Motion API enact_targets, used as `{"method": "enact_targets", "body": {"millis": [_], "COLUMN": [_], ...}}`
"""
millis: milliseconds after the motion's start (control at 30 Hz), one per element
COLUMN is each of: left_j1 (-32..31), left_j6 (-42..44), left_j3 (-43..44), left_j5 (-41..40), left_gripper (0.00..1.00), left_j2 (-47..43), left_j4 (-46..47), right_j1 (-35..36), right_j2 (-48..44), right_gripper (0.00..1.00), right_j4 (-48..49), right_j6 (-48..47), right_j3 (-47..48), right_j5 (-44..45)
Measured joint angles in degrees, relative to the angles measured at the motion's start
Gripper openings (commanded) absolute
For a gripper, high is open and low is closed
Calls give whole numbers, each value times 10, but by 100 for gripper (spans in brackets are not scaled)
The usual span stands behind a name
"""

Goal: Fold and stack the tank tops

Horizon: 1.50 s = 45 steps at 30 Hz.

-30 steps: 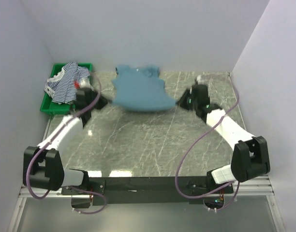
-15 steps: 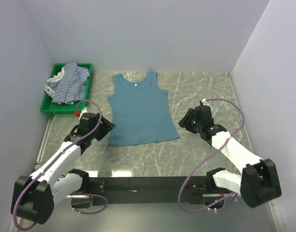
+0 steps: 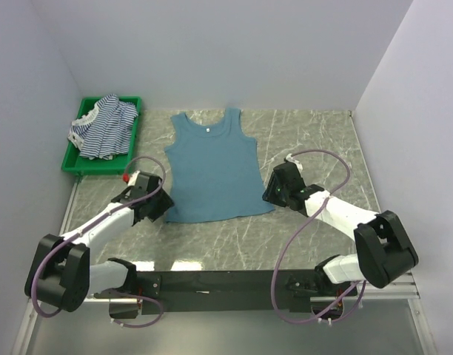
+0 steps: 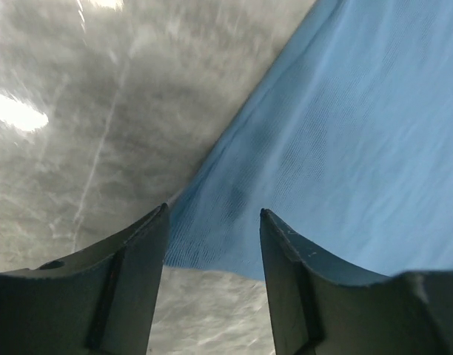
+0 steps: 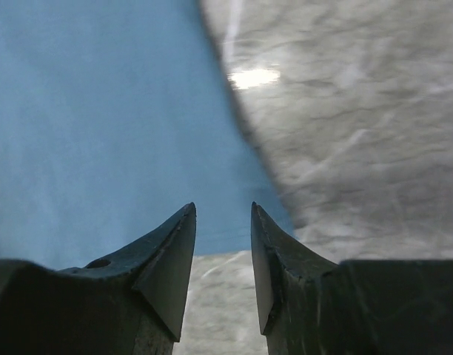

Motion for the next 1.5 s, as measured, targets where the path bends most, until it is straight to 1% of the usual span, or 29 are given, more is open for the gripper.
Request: {"method": "enact_targets", "body": {"millis": [133,367,400,467,500,533,567,600,633,667,700,733,800,933,1133,1267,1300,1333,1367,1400,1433,1467,1500], "left_j1": [-40,-72,-75,-81,-84,-87,-90,-92,-94,-96,-99,-101,-106,-121,-167,-209,-221,-233,-243,-253,-259,-266,-269], "left_j6": [-11,-30,-31,-37,-39,-42,-44,-47,-48,-48,-49,-50,-51,-59,-81,-108,-116,-122,-128,-131,-133,-133,-130], "left_j3": [-9,-9,-9,-6,-4,-3,-3,-3,-3,-3,-3,-3,-3,-3,-10,-26,-30,-33,-34,-36,-36,-37,-37], "left_j5": [-9,-38,-43,-54,-58,-62,-65,-68,-70,-73,-75,-76,-77,-74,-43,-16,-9,-4,3,10,16,25,31], "left_gripper": [58,56,54,49,40,37,24,17,12,8,1,1,1,1,1,1,1,1,8,16,24,42,49], "left_j2": [1,11,13,17,21,25,29,32,35,36,36,36,35,26,-23,-57,-64,-69,-73,-77,-79,-82,-87], "left_j4": [-4,-23,-24,-29,-30,-32,-33,-36,-38,-42,-43,-43,-44,-61,-100,-115,-118,-121,-124,-125,-125,-127,-130], "right_j1": [-1,-2,-2,-2,-2,-2,-2,-2,-2,-2,-2,-2,-5,-18,-59,-71,-73,-75,-77,-79,-81,-82,-83], "right_j2": [12,40,44,47,46,46,46,46,46,46,46,45,42,10,-105,-160,-171,-184,-198,-211,-224,-236,-248], "right_gripper": [44,46,46,43,41,36,30,24,18,15,11,4,0,0,0,0,1,6,9,20,27,34,42], "right_j4": [-6,-7,-6,-6,-4,-4,-4,-4,-5,-5,-5,-5,-6,-19,-62,-108,-118,-130,-143,-153,-162,-172,-184], "right_j6": [0,2,3,5,7,9,10,12,14,14,16,16,17,15,10,6,5,4,4,3,3,2,0], "right_j3": [-1,-1,-1,-5,-10,-13,-15,-18,-20,-21,-22,-22,-22,-24,-32,-32,-32,-33,-33,-35,-37,-40,-42], "right_j5": [30,45,45,44,44,43,42,42,42,42,42,42,42,42,30,22,21,18,16,15,13,12,11]}}
